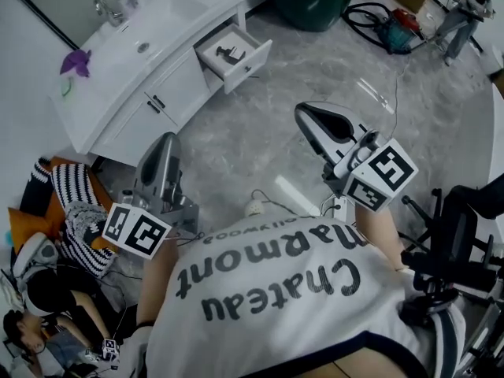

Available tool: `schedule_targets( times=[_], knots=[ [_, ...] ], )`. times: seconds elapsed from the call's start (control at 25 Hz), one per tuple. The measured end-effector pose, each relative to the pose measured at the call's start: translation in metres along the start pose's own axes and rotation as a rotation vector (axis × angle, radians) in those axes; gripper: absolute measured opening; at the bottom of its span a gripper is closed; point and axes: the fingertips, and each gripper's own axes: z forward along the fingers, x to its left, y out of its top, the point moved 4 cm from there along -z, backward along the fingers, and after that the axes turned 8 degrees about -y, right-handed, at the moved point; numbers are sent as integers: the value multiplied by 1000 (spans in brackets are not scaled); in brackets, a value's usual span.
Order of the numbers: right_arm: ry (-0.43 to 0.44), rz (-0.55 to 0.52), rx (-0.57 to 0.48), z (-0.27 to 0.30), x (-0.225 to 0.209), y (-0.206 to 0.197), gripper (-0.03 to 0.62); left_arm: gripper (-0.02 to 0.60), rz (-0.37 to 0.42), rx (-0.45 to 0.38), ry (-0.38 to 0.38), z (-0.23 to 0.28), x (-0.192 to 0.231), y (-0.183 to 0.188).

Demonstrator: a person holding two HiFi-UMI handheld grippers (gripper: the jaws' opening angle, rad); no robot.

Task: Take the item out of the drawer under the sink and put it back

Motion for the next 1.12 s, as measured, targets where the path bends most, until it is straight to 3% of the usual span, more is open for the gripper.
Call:
schedule_targets(
  times=[0.24,0.48,0.72,1.12],
  knots=[
    [-9,-15,-53,29,-5,11,12,9,26,-7,-5,7,24,14],
    [-17,-17,-27,76,-19,7,12,9,0,-20,12,25,71,25],
    [-25,-29,3,96,-33,6,12,9,-17,-6,21,41,90,21],
    [36,1,1,139,-79,-4,12,9,-34,8,69,85,116,15]
  ],
)
